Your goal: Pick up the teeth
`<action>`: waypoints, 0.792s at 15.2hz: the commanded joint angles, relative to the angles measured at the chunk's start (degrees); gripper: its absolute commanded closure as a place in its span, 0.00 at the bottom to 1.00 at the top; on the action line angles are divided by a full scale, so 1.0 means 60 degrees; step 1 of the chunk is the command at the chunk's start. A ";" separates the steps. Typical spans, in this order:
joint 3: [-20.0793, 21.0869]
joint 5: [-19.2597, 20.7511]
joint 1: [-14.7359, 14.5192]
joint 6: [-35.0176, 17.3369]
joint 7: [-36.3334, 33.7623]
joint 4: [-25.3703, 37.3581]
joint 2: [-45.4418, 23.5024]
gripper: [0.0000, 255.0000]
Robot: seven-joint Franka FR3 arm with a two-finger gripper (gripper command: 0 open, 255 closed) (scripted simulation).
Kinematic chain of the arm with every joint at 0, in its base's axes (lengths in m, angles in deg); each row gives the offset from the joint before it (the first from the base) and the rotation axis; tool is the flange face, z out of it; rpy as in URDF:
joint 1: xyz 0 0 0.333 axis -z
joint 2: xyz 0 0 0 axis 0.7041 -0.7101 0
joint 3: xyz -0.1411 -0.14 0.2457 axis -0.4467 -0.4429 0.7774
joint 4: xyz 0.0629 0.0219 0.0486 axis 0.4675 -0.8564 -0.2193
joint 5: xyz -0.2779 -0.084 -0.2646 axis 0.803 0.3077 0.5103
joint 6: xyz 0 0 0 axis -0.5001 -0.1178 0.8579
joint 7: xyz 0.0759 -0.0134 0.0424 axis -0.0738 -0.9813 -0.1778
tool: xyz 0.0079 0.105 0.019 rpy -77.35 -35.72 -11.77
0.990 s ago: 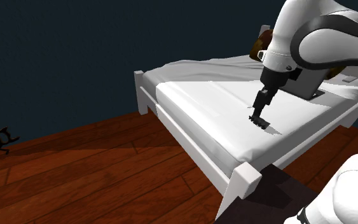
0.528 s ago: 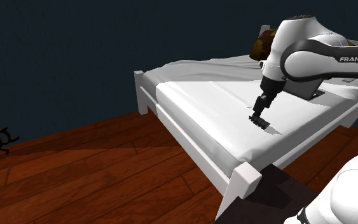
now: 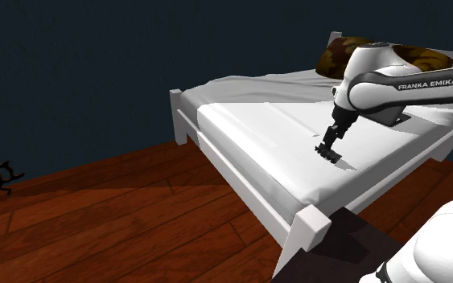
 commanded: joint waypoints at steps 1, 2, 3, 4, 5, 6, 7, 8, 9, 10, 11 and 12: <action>-0.0387 0.0201 0.0178 -0.0765 0.0192 -0.0120 -0.0540 0.00; -0.0560 0.0264 0.0248 -0.1043 0.0294 -0.0090 -0.0800 0.00; -0.0734 0.0314 0.0313 -0.1320 0.0399 -0.0048 -0.1072 0.00; -0.0906 0.0349 0.0374 -0.1596 0.0510 0.0006 -0.1353 0.00; -0.1081 0.0370 0.0426 -0.1869 0.0626 0.0072 -0.1643 0.00; -0.1255 0.0374 0.0472 -0.2140 0.0748 0.0148 -0.1942 0.00; -0.1430 0.0359 0.0511 -0.2407 0.0878 0.0236 -0.2249 0.00; -0.1521 0.0342 0.0530 -0.2547 0.0951 0.0287 -0.2415 0.00; -0.1545 0.0348 0.0530 -0.2696 0.0943 0.0218 -0.2498 0.00; -0.1568 0.0352 0.0530 -0.2847 0.0936 0.0152 -0.2583 0.00; -0.1590 0.0356 0.0530 -0.2998 0.0930 0.0087 -0.2671 0.00; -0.1614 0.0358 0.0529 -0.3150 0.0924 0.0025 -0.2763 0.00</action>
